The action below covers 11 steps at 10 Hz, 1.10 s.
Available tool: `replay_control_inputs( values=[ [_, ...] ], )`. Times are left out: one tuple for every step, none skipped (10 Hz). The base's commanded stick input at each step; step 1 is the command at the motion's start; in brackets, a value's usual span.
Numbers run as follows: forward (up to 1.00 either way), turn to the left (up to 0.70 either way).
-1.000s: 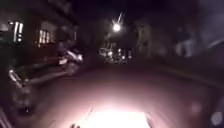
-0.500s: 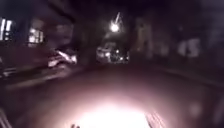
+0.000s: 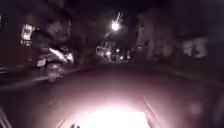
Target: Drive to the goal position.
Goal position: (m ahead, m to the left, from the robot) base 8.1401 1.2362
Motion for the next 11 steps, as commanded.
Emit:
replay_control_inputs(
  values=[
    [1.00, 0.00],
    [1.00, 0.00],
    [1.00, 0.00],
    [1.00, 0.00],
    [1.00, 0.00],
    [1.00, 0.00],
    [1.00, 0.00],
    [1.00, 0.00],
    [1.00, 0.00],
    [1.00, -0.27],
    [1.00, -0.27]
  ],
)
